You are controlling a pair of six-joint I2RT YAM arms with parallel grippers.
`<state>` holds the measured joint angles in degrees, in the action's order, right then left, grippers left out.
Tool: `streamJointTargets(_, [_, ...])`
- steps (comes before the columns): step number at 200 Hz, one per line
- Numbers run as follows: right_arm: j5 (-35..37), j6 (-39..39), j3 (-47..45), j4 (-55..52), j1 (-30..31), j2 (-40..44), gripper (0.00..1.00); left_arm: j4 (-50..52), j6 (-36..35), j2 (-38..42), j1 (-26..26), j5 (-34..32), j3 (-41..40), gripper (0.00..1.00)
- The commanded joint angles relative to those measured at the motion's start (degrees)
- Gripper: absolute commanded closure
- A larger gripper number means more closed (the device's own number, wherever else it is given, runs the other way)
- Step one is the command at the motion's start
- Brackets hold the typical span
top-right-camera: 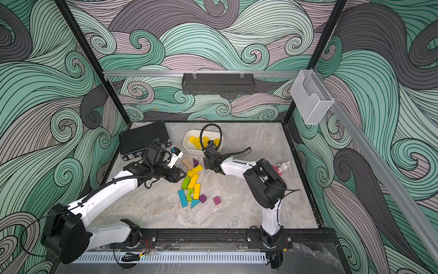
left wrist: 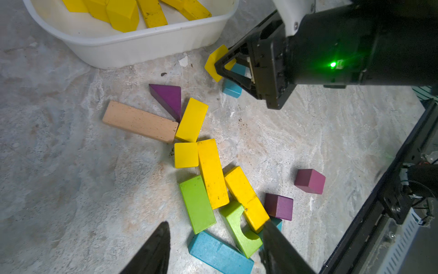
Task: Pick out the yellow building blocks
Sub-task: Pick up the building block from the center of the board.
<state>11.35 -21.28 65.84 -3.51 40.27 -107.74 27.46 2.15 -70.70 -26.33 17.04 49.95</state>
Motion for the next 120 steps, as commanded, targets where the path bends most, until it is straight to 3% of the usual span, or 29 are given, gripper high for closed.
streamJointTargets(1, [-3.3,0.3,-1.2,0.5,-0.2,2.7,0.71,0.3,-0.8,0.0,0.4,-2.7,4.2,0.38])
streamJointTargets(47, [-5.3,2.3,-2.2,-3.1,-0.2,6.4,0.71,-6.1,-0.6,-1.2,0.4,-7.2,7.6,0.38])
streamJointTargets(120, [-9.1,2.6,-4.3,-8.2,-0.2,13.8,0.72,-6.1,-5.5,-12.8,0.4,-11.7,20.5,0.38])
